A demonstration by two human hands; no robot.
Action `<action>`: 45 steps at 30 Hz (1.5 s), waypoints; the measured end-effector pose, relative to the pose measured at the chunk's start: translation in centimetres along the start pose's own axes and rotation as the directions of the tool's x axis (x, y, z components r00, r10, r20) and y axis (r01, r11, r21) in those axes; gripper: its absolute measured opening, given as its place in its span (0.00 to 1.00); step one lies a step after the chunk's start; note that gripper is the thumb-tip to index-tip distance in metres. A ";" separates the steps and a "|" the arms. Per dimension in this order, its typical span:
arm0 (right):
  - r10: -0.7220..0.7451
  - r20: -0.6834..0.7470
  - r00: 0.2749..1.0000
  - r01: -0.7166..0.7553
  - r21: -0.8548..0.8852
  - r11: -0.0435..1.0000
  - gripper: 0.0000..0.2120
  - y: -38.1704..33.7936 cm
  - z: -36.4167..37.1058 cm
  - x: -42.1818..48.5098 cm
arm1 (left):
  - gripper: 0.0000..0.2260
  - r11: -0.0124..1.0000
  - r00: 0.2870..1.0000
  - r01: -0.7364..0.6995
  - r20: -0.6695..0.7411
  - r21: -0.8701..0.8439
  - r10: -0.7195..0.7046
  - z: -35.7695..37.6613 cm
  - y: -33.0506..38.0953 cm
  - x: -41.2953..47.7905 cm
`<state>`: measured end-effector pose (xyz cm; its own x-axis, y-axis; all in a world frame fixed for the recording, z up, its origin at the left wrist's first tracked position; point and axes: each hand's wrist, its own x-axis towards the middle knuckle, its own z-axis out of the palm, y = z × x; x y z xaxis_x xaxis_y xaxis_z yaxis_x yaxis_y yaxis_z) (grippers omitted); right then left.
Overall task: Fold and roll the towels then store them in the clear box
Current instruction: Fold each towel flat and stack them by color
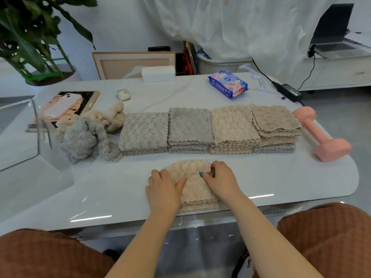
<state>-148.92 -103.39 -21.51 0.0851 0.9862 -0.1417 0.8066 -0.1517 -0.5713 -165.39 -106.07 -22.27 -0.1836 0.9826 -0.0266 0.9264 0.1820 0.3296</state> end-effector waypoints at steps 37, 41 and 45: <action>0.089 -0.477 0.875 -0.001 0.181 0.983 0.15 12.1 -19.9 11.2 | 0.25 0.787 0.874 -0.359 0.116 -0.502 0.473 0.4 27.7 11.2; 0.118 -0.371 0.921 -0.046 0.197 0.979 0.14 14.3 -15.0 11.5 | 0.25 0.819 0.884 -0.318 0.163 -0.477 0.438 4.7 25.9 10.8; 0.124 -0.466 0.876 -0.026 0.211 0.977 0.16 14.4 -13.5 12.0 | 0.25 0.801 0.887 -0.300 0.157 -0.518 0.434 5.2 25.7 11.8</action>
<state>-128.40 -92.82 -20.56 0.4473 0.8758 0.1814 0.6624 -0.1881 -0.7252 -142.01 -89.58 -19.04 0.2911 0.9563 -0.0290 0.6269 -0.1677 0.7608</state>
